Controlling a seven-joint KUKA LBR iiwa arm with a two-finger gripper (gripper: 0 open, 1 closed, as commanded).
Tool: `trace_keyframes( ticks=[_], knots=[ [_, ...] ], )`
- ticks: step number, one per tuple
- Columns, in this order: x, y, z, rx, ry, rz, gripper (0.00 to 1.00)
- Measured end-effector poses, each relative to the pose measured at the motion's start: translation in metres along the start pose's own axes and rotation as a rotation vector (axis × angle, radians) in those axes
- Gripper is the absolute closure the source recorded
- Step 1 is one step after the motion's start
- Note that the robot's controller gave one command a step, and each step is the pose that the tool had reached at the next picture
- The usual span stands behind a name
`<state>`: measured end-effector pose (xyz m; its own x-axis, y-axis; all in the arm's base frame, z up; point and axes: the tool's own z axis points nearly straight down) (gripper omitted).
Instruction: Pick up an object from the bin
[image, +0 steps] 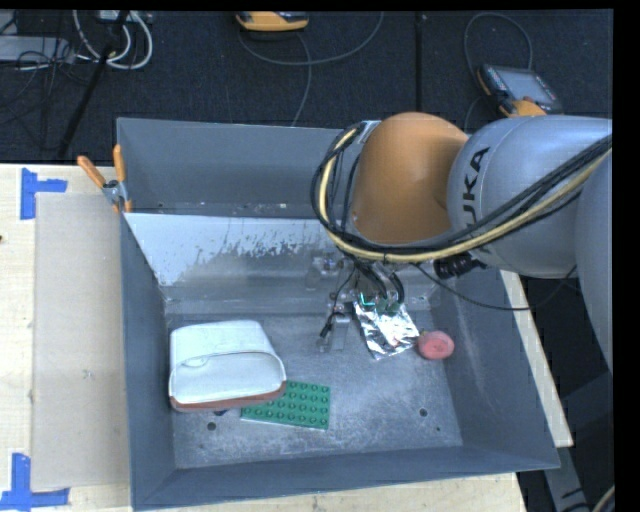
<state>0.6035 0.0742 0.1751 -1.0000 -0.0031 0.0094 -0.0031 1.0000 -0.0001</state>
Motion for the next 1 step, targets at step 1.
trace_keyframes(
  ticks=[1],
  knots=[
    [0.0495,0.046,0.0975,0.0,0.001,-0.169,0.0]
  ],
)
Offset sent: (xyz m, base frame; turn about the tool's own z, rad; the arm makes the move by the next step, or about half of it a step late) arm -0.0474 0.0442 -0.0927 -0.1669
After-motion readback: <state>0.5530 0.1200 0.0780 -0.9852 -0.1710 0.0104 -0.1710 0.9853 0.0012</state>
